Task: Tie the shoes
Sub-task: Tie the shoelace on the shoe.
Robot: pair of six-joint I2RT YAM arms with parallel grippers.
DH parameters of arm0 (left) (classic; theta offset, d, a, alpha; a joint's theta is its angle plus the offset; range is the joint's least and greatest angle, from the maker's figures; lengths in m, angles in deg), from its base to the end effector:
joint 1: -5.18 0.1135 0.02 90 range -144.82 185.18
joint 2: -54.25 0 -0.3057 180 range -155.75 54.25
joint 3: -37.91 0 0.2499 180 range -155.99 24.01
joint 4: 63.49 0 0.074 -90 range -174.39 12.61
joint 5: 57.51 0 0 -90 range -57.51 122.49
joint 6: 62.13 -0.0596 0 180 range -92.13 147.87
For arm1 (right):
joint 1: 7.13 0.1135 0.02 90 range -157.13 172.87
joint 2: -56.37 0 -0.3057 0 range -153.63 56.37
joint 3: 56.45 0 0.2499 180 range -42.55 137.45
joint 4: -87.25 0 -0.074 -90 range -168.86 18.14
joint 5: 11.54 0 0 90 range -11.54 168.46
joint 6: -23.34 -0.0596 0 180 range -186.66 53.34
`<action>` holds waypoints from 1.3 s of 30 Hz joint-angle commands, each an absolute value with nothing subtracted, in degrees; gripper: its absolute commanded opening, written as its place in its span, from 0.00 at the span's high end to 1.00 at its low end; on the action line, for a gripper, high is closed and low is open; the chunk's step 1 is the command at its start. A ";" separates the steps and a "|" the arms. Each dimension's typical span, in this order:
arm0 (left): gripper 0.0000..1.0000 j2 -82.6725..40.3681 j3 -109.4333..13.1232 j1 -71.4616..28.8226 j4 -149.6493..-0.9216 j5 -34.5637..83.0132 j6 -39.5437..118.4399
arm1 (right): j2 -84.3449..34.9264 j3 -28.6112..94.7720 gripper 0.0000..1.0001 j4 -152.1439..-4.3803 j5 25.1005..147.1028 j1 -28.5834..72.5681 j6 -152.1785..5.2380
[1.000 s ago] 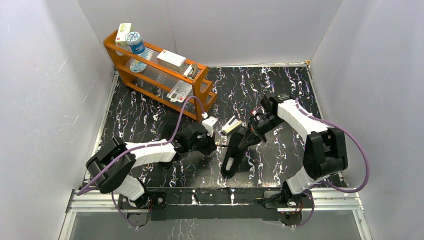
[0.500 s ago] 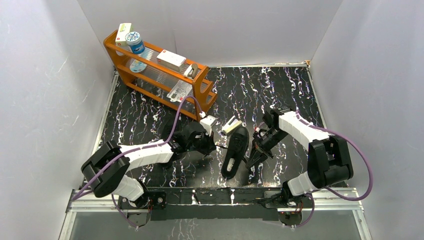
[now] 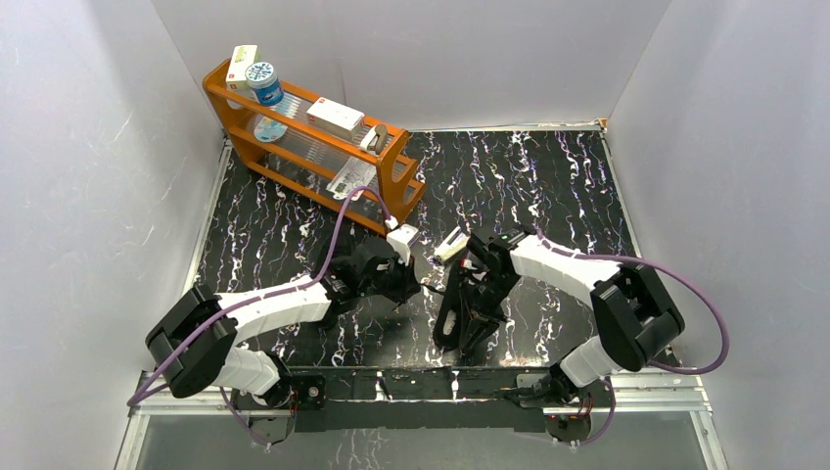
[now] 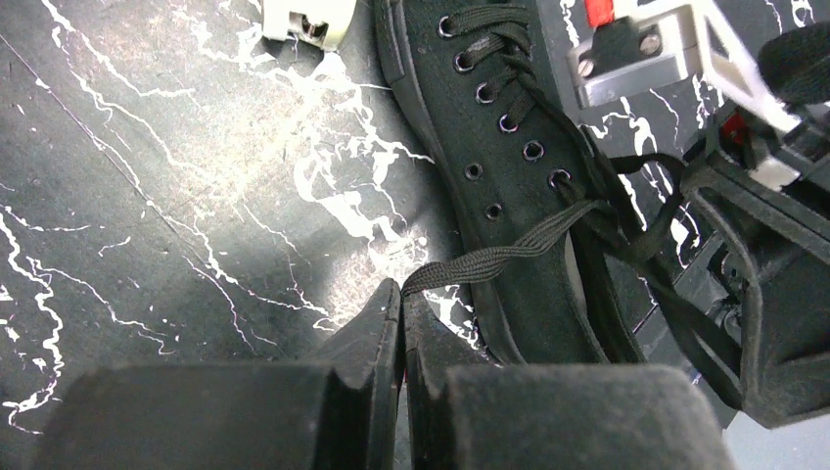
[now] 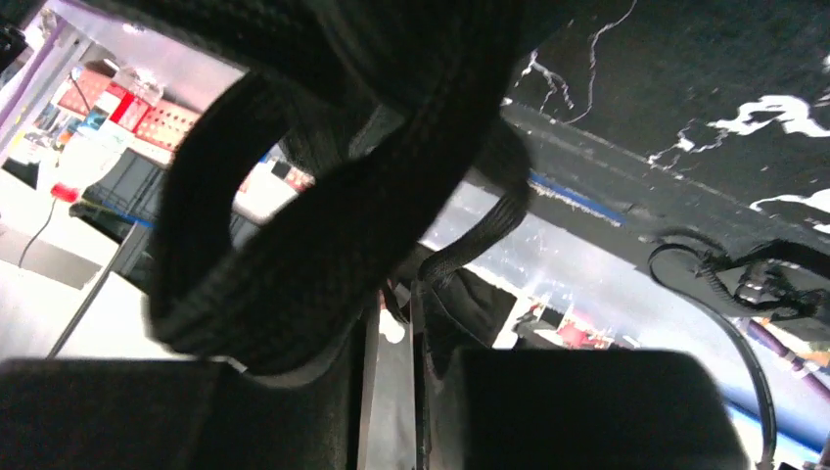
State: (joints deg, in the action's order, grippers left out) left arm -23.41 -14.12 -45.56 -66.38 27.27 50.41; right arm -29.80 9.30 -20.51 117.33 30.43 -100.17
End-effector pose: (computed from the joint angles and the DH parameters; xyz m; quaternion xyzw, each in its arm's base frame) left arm 0.1839 -0.2335 0.2404 0.2317 0.8271 -0.3361 0.3864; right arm 0.1581 0.1688 0.2111 0.0256 -0.9424 -0.2580 0.2111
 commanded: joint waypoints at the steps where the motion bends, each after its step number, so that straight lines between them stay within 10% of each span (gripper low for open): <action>1: 1.00 -22.04 -15.61 -45.65 -67.64 26.70 50.51 | -26.32 9.66 0.68 -26.72 113.21 30.34 -100.78; 11: 1.00 -19.03 -15.59 -45.68 -71.31 26.29 51.26 | -17.10 10.31 0.35 -25.06 98.90 19.13 -95.66; 25: 1.00 -19.13 -16.32 -45.66 -73.11 25.10 51.86 | -25.43 1.30 0.50 -49.94 103.43 20.16 -88.74; 30: 1.00 -18.49 -16.71 -45.69 -74.05 25.14 51.86 | -24.65 -1.53 0.69 -51.94 102.76 20.12 -88.92; 33: 1.00 -17.51 -17.05 -45.63 -75.13 26.17 51.95 | -22.98 -1.77 0.97 -49.99 103.01 20.16 -90.32; 39: 1.00 -14.30 -17.47 -45.69 -80.37 31.45 52.36 | -18.98 1.64 1.00 -27.78 96.98 20.14 -100.64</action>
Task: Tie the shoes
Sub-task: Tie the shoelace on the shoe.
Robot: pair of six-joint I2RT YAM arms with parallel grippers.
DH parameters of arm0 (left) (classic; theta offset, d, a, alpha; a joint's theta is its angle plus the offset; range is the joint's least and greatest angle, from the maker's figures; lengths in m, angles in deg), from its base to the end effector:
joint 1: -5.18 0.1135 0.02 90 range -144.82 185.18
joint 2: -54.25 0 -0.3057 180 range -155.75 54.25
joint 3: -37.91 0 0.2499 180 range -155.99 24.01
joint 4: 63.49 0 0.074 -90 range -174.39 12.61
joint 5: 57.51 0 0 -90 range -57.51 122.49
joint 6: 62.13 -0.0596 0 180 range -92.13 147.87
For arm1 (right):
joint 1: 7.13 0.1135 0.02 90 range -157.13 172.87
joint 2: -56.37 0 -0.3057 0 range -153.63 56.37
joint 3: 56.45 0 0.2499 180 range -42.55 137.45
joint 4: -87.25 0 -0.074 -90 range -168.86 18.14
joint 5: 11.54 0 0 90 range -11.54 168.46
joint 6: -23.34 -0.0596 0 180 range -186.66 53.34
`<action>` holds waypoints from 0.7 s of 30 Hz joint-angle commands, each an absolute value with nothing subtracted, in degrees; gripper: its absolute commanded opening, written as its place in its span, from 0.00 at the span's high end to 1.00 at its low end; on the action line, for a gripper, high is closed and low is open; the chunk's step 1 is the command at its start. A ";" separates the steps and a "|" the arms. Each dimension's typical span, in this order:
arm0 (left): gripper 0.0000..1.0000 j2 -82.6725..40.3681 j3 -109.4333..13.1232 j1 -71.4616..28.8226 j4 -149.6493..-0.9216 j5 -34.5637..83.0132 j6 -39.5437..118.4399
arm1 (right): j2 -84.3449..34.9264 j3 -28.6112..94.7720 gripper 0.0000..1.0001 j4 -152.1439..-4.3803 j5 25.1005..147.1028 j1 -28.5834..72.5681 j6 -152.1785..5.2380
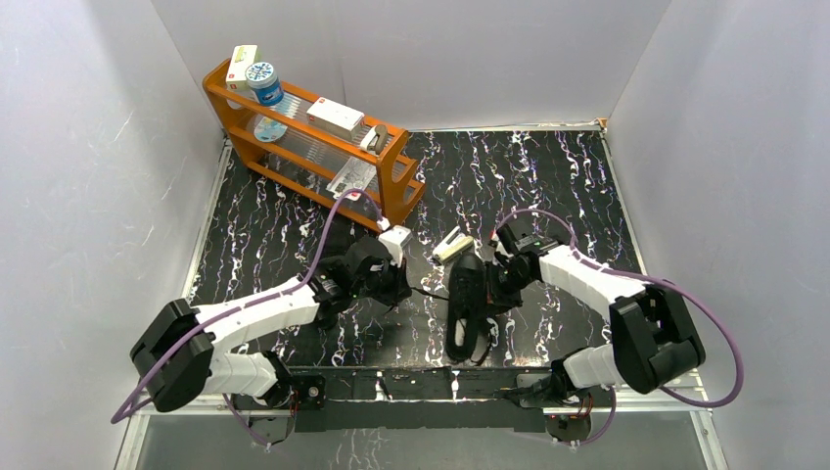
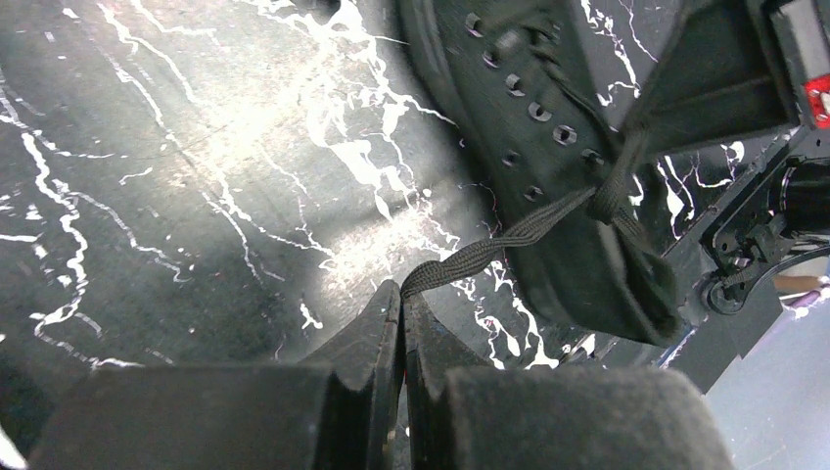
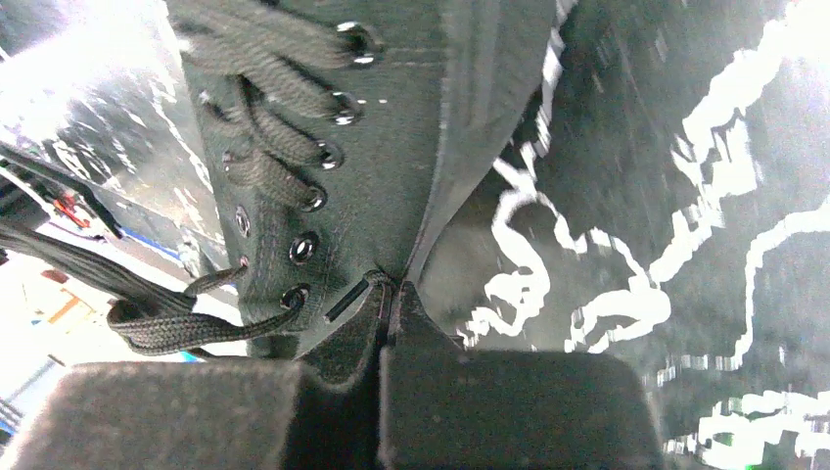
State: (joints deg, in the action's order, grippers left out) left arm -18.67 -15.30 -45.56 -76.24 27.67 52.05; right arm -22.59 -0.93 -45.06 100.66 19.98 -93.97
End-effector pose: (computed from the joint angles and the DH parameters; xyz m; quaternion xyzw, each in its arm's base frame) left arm 0.1721 -0.2184 0.2498 0.2209 0.8477 -0.3217 0.3593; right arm 0.1967 0.1260 0.1919 -0.0299 0.9681 0.2425 0.0562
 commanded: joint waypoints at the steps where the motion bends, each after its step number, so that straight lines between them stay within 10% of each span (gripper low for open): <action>1: 1.00 -13.83 -17.47 -45.71 -80.97 31.66 52.51 | -18.55 2.44 1.00 -23.70 94.98 20.09 -101.96; 11: 1.00 -12.19 -18.56 -45.58 -86.46 33.76 52.85 | -18.96 20.27 1.00 -19.47 92.11 18.10 -104.33; 21: 1.00 -11.03 -19.85 -45.65 -87.14 35.78 51.92 | -27.23 8.14 1.00 -58.69 111.68 18.18 -99.26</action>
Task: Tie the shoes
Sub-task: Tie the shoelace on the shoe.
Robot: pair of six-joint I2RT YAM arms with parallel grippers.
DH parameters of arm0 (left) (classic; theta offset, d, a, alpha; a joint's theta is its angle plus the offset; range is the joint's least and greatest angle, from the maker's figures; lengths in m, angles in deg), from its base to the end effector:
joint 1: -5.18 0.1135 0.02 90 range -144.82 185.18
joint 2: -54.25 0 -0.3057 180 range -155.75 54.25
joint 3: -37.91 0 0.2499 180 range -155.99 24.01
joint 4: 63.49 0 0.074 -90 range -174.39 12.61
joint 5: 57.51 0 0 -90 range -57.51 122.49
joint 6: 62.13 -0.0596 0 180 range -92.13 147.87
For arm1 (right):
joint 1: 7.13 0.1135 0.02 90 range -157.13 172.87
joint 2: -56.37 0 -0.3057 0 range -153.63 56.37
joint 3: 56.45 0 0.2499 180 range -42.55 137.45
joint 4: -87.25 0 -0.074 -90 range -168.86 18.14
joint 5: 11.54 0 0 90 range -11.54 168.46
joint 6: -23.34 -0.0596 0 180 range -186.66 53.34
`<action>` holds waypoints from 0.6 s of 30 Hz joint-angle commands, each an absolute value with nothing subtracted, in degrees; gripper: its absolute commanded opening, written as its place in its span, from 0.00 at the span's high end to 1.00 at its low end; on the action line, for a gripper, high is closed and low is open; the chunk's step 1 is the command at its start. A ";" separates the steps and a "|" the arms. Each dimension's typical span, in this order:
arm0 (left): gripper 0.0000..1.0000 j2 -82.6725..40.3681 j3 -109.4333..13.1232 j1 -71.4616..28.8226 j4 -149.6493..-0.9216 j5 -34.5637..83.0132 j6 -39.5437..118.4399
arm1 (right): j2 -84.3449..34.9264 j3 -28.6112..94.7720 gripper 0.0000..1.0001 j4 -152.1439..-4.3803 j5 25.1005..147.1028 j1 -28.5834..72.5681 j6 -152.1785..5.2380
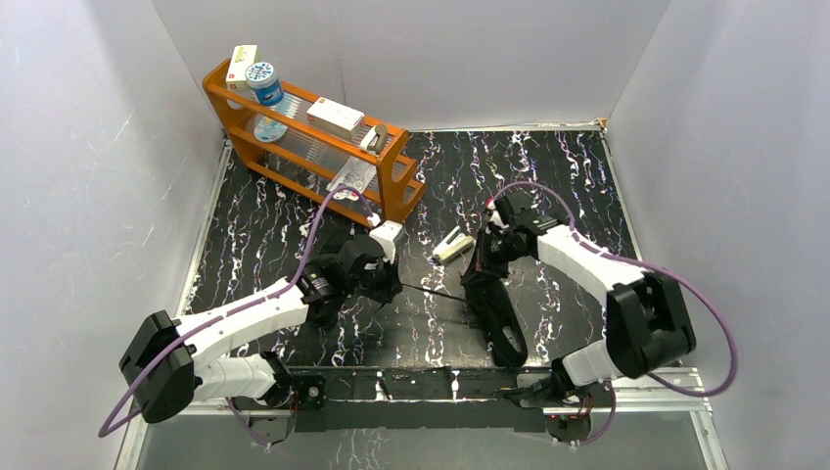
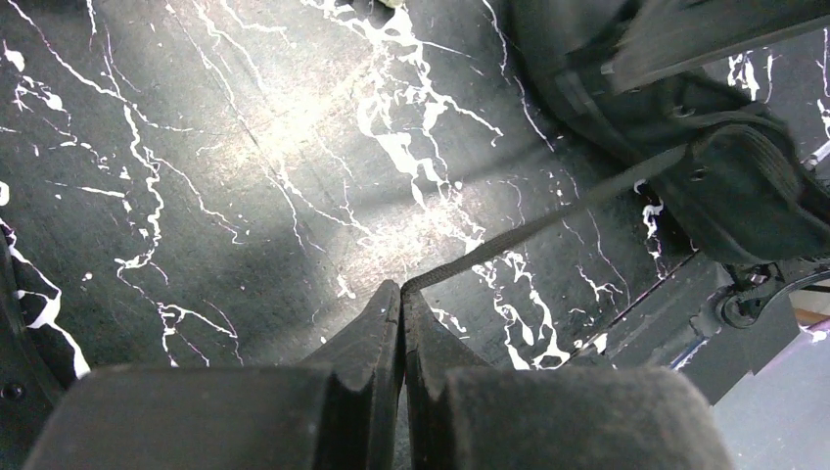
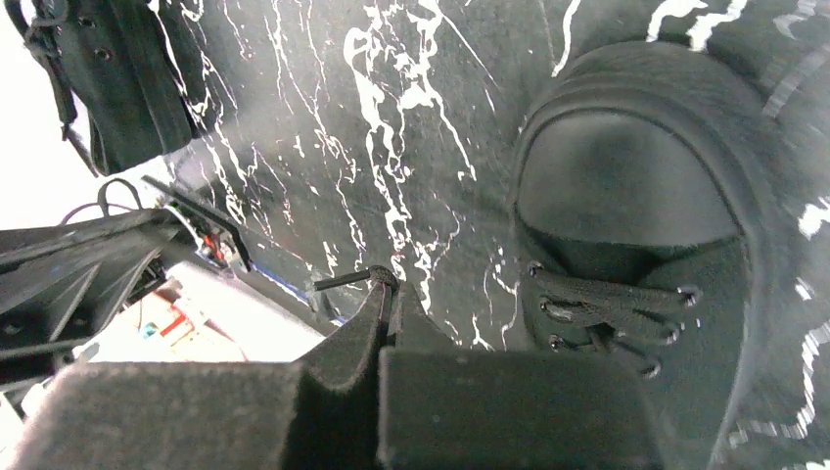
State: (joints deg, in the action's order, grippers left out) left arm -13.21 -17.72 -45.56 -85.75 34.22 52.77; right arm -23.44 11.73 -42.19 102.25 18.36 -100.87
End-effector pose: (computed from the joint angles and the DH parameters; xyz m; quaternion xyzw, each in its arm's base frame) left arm 0.1647 -0.1986 0.2697 0.1906 0.8624 -0.2769 0.3784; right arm 0.2340 0.1382 0.2503 0.0228 0.9509 0.2906 0.1044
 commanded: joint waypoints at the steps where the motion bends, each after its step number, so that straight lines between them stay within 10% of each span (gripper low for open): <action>1: 1.00 -11.11 -19.84 -45.56 -87.30 35.61 51.95 | -28.21 8.83 1.00 -57.49 110.75 18.17 -98.39; 18: 1.00 -9.52 -18.99 -45.56 -92.80 34.85 54.07 | -24.53 21.23 1.00 -4.97 64.79 -0.48 -100.89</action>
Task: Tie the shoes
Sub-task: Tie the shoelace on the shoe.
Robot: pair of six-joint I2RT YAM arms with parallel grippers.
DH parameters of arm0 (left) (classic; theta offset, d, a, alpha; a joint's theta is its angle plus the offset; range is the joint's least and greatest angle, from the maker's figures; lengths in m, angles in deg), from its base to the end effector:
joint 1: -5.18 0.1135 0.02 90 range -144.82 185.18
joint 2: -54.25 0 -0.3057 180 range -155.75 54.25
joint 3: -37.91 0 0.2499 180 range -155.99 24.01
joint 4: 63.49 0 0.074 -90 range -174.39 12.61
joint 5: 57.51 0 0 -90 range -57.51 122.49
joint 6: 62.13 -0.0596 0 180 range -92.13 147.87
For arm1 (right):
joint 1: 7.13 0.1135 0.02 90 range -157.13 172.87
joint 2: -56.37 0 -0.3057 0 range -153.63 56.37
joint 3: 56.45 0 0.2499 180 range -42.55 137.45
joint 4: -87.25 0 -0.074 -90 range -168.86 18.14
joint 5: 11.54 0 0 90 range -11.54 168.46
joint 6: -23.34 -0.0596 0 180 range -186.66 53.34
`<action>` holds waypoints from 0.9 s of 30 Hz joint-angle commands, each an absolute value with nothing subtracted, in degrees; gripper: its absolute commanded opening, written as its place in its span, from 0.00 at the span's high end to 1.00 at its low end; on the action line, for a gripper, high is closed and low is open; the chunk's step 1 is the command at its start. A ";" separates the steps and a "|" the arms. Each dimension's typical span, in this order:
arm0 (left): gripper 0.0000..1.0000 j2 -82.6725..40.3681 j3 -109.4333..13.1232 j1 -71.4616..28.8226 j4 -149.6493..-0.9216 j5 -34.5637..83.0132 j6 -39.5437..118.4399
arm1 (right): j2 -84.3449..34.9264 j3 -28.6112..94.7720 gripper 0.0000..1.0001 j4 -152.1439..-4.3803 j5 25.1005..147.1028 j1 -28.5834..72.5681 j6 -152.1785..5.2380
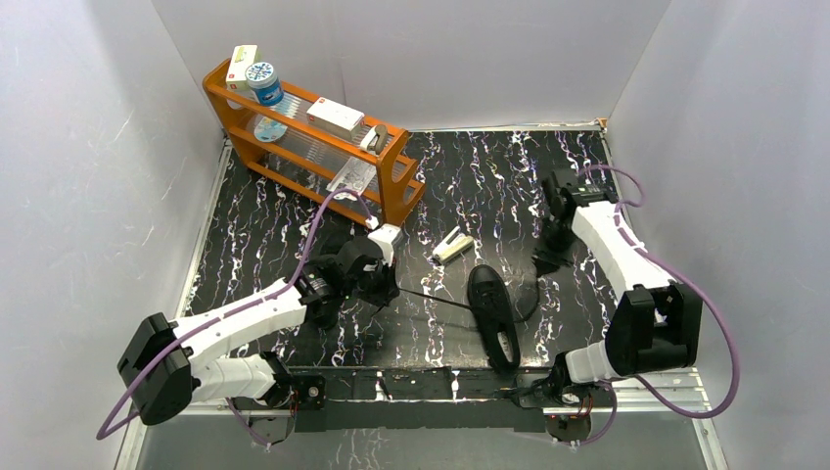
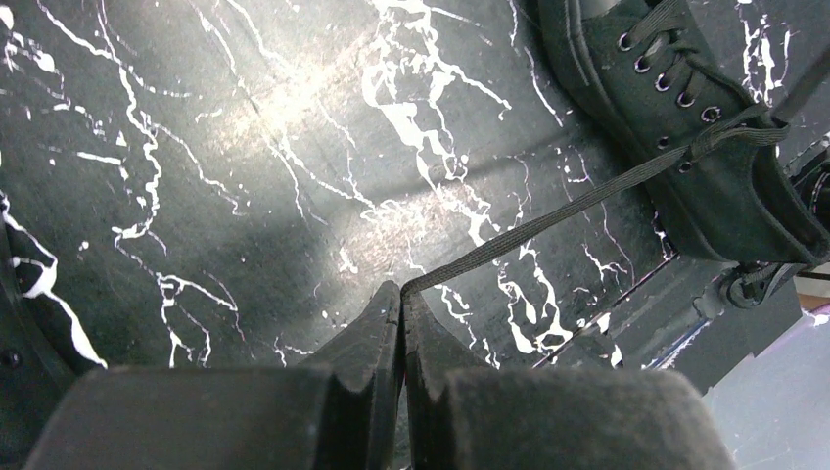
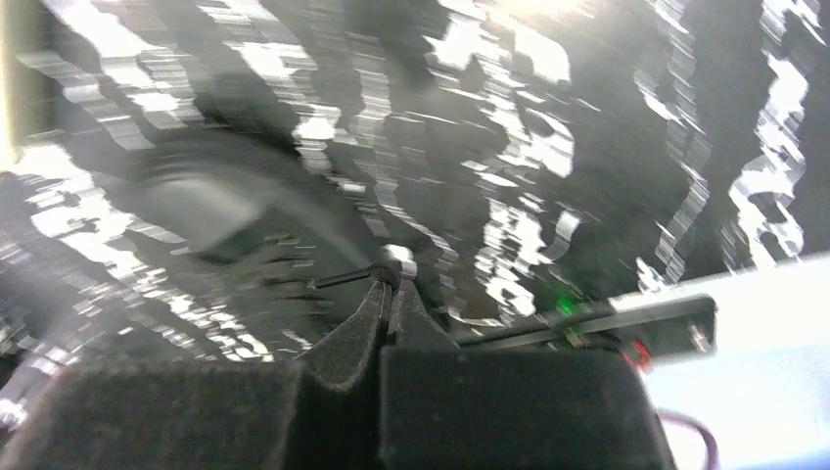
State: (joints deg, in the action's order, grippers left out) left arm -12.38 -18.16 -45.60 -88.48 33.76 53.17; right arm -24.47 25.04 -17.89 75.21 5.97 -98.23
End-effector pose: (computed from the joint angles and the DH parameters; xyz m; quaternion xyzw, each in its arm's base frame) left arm 0.1611 -0.1952 0.2707 0.1911 0.8684 -0.2741 0.3664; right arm 0.2516 0.0551 0.2897 0.1627 0.9767 0.0262 0.1377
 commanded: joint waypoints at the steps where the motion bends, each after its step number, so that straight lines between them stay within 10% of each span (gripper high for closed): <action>1: 1.00 -9.00 -19.04 -45.61 -93.91 35.44 54.28 | -23.72 20.99 1.00 -5.24 64.57 -2.91 -100.76; 15: 1.00 -3.49 -19.16 -45.62 -103.57 43.96 58.08 | -23.82 40.74 1.00 -0.72 39.16 -19.89 -106.40; 27: 1.00 -6.96 -17.02 -42.03 -109.79 49.10 64.37 | -22.86 27.95 1.00 -2.50 37.83 -23.73 -110.73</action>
